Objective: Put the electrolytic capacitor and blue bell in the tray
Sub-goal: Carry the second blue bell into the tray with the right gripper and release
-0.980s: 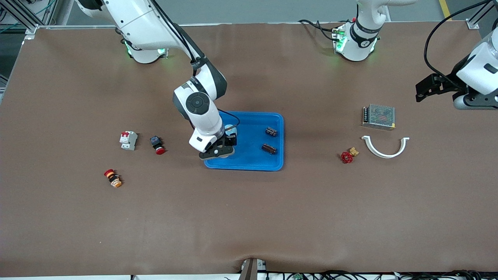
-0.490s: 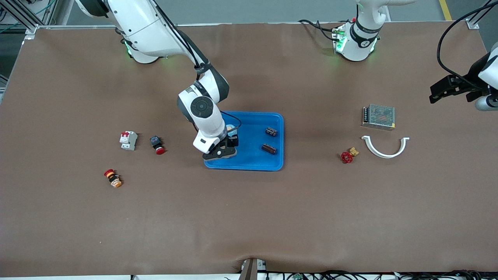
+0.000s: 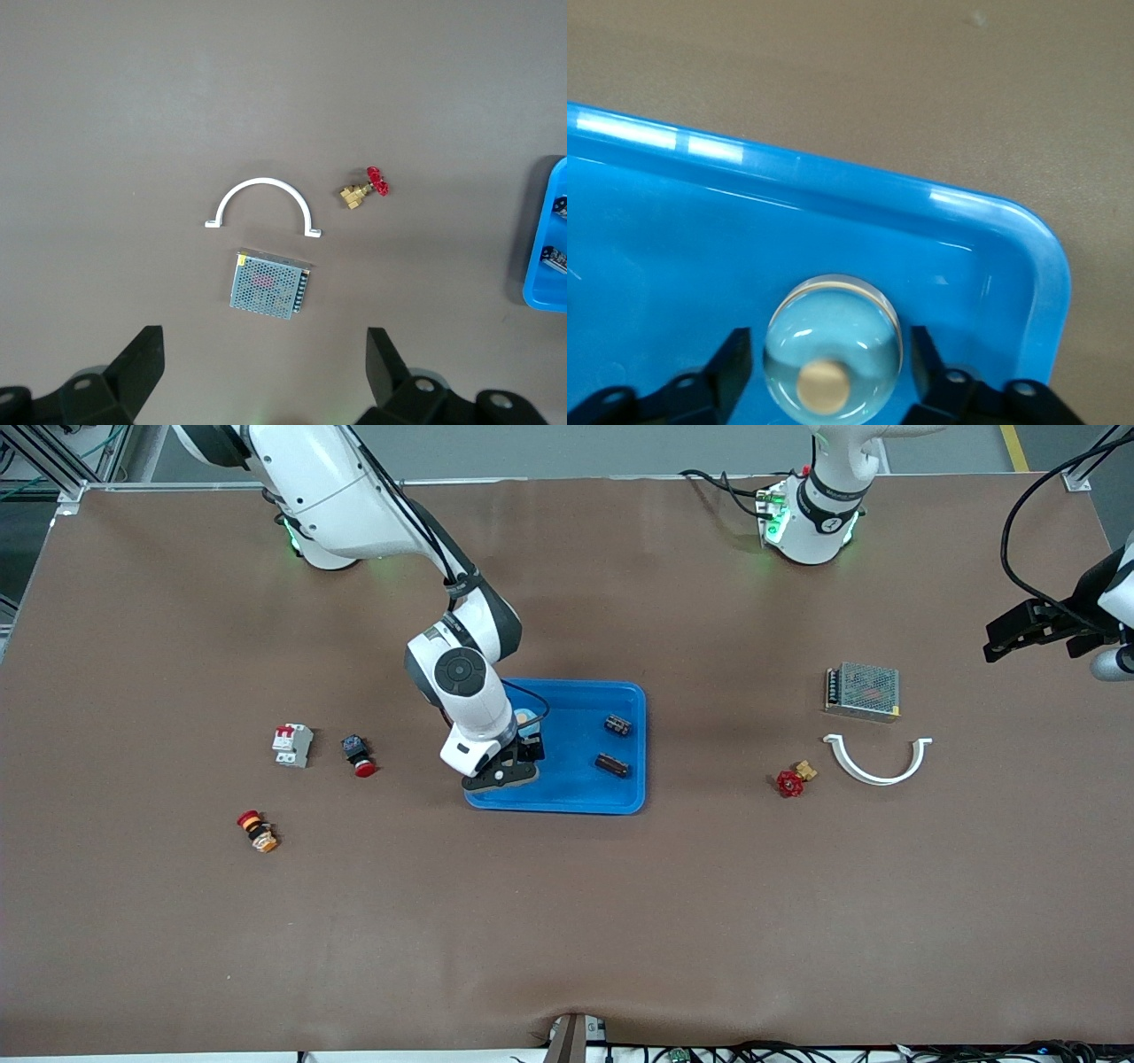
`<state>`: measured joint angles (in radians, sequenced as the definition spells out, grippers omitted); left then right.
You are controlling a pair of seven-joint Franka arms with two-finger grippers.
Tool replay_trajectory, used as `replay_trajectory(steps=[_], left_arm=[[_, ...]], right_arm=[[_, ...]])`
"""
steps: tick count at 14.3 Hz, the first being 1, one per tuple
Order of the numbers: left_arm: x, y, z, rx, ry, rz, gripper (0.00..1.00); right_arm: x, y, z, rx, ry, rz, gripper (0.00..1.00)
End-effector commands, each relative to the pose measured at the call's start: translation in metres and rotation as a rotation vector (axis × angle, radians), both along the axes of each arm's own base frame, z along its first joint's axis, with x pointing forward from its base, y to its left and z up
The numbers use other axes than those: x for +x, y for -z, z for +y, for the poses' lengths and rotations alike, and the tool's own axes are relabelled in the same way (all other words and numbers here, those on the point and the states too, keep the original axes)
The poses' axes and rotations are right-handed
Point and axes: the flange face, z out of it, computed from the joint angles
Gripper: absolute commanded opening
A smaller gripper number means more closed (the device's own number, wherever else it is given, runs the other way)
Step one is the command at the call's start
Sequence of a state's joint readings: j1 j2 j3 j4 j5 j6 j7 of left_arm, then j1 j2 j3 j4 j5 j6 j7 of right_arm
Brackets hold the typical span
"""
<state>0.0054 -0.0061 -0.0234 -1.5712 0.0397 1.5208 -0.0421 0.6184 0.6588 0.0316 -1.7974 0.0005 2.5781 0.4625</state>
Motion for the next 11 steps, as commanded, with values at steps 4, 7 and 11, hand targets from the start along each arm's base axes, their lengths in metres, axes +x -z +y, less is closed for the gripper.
replay_trajectory(steps=[4, 7, 11], left_arm=[[-0.001, -0.004, -0.002, -0.007, 0.016, -0.004, 1.0], [-0.001, -0.004, -0.007, -0.019, 0.029, -0.003, 1.0], [-0.002, -0.005, -0.011, -0.019, 0.035, -0.006, 1.0]], right_arm=[[0.001, -0.029, 0.001, -0.009, 0.011, -0.006, 1.0], [-0.01, -0.111, -0.001, -0.049, 0.002, 0.039, 1.0], [-0.031, -0.209, -0.025, -0.102, 0.013, 0.097, 1.0]])
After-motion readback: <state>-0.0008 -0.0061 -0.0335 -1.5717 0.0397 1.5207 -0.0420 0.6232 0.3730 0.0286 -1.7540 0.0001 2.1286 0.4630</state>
